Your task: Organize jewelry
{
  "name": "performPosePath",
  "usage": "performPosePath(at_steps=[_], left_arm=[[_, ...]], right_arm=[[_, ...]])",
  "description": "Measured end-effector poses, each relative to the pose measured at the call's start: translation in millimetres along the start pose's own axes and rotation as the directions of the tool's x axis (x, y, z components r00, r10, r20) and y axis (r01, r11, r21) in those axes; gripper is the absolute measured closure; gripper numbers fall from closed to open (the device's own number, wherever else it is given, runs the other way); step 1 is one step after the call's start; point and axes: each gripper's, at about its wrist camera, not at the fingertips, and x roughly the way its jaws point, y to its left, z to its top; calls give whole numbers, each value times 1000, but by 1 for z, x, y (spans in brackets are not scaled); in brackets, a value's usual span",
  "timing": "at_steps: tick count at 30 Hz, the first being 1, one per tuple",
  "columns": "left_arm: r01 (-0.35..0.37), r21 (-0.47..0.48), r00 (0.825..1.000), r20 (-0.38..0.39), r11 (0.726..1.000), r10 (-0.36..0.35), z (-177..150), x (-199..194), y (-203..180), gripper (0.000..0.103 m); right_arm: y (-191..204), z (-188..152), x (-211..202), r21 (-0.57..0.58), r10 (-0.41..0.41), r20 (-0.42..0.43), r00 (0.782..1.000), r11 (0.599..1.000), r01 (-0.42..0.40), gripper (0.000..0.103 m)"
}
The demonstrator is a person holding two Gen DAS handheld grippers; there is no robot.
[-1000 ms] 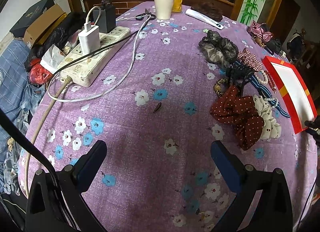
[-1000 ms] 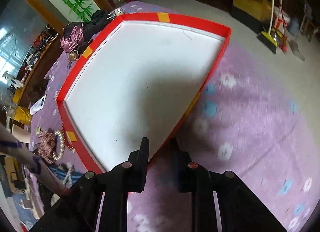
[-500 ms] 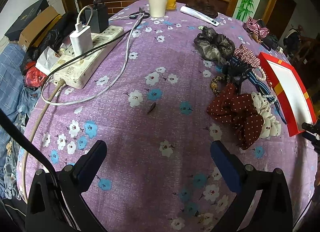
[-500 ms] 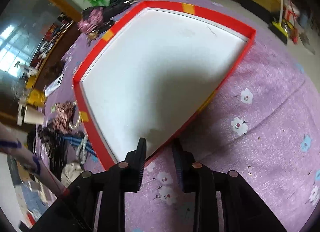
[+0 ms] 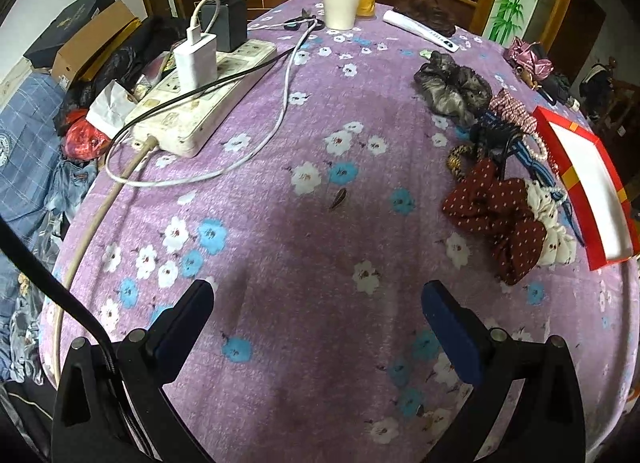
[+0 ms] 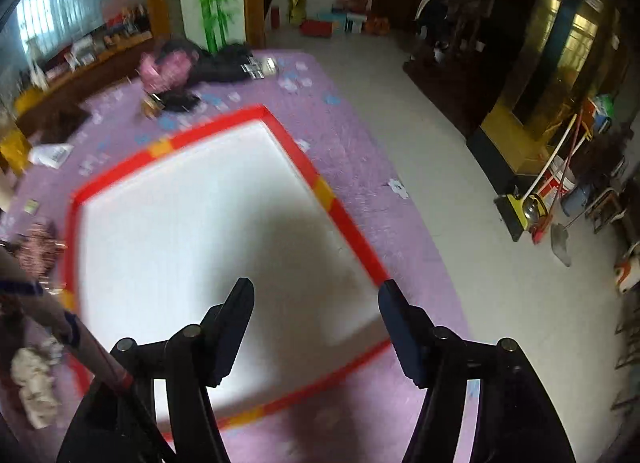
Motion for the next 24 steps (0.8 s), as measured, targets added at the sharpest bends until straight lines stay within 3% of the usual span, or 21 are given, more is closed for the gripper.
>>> performPosePath(at_steps=[1, 4, 6, 7, 9, 13, 20, 24], left_arm=[[-8, 1, 1000, 0, 1000, 8, -1, -1, 0, 0], [-28, -14, 1000, -2, 999, 28, -5, -2, 2, 0], [-36, -30, 999, -4, 999, 36, -6, -3, 2, 0], [-37, -36, 999, -4, 999, 37, -5, -3, 2, 0], [-38, -41, 999, -4, 998, 38, -5, -3, -1, 0], [-28, -31, 1000, -2, 999, 28, -3, -3, -12, 0], [-8, 7, 1000, -15, 1000, 9, -1, 3, -33, 0], [-1, 31, 1000, -11, 1000, 1, 1, 5, -42, 0]], right_arm=[[-3, 2, 10, 3, 7, -20, 1000, 1000, -7, 38], [-14, -3, 29, 3, 13, -67, 998, 1000, -13, 65], [-18, -5, 34, 37, 50, -81, 995, 998, -47, 76], [-22, -6, 35, 73, 82, -85, 993, 994, -76, 88], [-27, -10, 33, 112, 77, -102, 992, 992, -65, 100], [-37, -24, 25, 144, 56, -113, 992, 989, -39, 103], [-61, -55, 8, 236, 99, -115, 988, 969, -70, 103], [-66, -61, 5, 227, 92, -112, 989, 972, -65, 103]])
